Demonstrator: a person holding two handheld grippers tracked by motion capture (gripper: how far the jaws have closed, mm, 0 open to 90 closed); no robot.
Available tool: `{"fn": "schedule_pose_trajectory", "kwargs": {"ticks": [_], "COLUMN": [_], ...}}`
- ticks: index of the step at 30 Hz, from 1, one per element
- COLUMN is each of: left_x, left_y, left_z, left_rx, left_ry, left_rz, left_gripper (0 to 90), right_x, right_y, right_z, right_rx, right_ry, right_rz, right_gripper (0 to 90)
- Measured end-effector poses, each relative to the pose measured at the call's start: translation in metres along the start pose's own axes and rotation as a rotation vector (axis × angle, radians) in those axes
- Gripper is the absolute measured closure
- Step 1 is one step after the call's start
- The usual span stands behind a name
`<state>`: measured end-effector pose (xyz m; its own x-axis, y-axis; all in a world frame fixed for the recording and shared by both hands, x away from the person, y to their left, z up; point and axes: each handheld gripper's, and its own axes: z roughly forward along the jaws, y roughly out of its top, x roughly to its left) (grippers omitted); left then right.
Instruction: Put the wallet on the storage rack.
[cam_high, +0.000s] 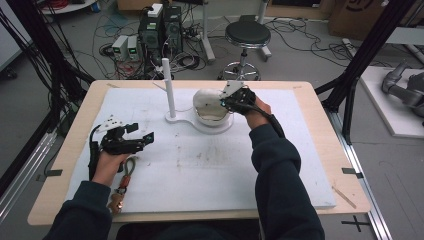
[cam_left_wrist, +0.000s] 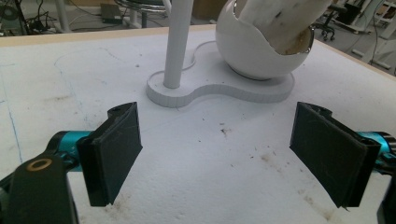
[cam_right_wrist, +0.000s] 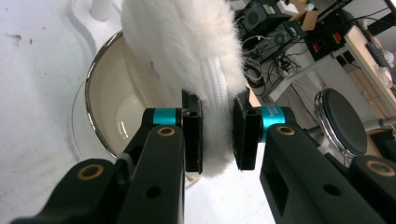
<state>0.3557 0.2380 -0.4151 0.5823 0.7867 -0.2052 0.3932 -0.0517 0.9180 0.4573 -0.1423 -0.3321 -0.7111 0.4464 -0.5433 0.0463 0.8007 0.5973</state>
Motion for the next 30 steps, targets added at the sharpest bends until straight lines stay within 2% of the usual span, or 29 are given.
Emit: {"fn": "schedule_pose_trajectory", "kwargs": {"ticks": [7, 8, 9, 11, 13, 14, 15, 17, 18, 19, 21, 23, 24, 28, 29, 30], "left_x": [0.0, 0.0, 0.0, 0.0, 0.0, 0.0, 0.0, 0.001, 0.001, 0.001, 0.001, 0.002, 0.002, 0.004, 0.005, 0.005], "left_y": [-0.001, -0.001, -0.001, -0.002, -0.002, -0.002, -0.002, -0.002, -0.002, -0.002, -0.002, -0.003, -0.003, -0.002, -0.002, -0.002], "left_z": [0.0, 0.0, 0.0, 0.0, 0.0, 0.0, 0.0, -0.001, -0.001, -0.001, -0.001, -0.002, -0.003, -0.007, -0.008, -0.01], "left_rx": [0.002, 0.003, 0.003, 0.004, 0.004, 0.005, 0.002, 0.007, 0.008, 0.006, 0.008, 0.007, 0.006, 0.005, 0.003, 0.007], "left_ry": [0.0, -0.001, -0.001, 0.0, -0.001, -0.002, -0.002, 0.002, 0.003, 0.003, 0.005, 0.009, 0.016, 0.046, 0.051, 0.059], "left_rz": [-0.007, -0.006, -0.007, -0.009, -0.01, -0.012, -0.013, -0.015, -0.016, -0.019, -0.025, -0.024, -0.027, -0.026, -0.022, -0.016], "left_gripper": [16.2, 16.2, 16.2, 16.3, 16.3, 16.3, 16.4, 16.4, 16.4, 16.4, 16.4, 16.4, 16.4, 16.4, 16.4, 16.4], "right_x": [0.008, 0.009, 0.008, 0.004, 0.0, 0.0, -0.002, -0.006, -0.008, -0.011, -0.01, -0.011, -0.008, -0.001, -0.001, 0.002], "right_y": [-0.006, -0.011, -0.016, -0.025, -0.028, -0.028, -0.029, -0.033, -0.035, -0.039, -0.046, -0.051, -0.064, -0.094, -0.094, -0.102], "right_z": [0.017, 0.019, 0.021, 0.02, 0.017, 0.017, 0.014, 0.003, -0.002, -0.014, -0.025, -0.03, -0.04, -0.056, -0.056, -0.06], "right_rx": [0.056, 0.051, 0.043, 0.029, 0.018, 0.018, 0.005, -0.049, -0.073, -0.102, -0.13, -0.125, -0.153, -0.131, -0.131, -0.127], "right_ry": [0.004, 0.008, 0.016, 0.068, 0.099, 0.099, 0.11, 0.129, 0.133, 0.133, 0.1, 0.09, 0.073, 0.054, 0.054, 0.049], "right_rz": [-0.015, 0.008, 0.051, 0.147, 0.257, 0.257, 0.31, 0.387, 0.411, 0.478, 0.498, 0.504, 0.536, 0.618, 0.618, 0.631], "right_gripper": [78.1, 78.1, 77.8, 73.4, 52.8, 52.8, 47.0, 44.6, 41.6, 39.2, 37.1, 35.7, 33.2, 22.8, 22.8, 21.7]}}
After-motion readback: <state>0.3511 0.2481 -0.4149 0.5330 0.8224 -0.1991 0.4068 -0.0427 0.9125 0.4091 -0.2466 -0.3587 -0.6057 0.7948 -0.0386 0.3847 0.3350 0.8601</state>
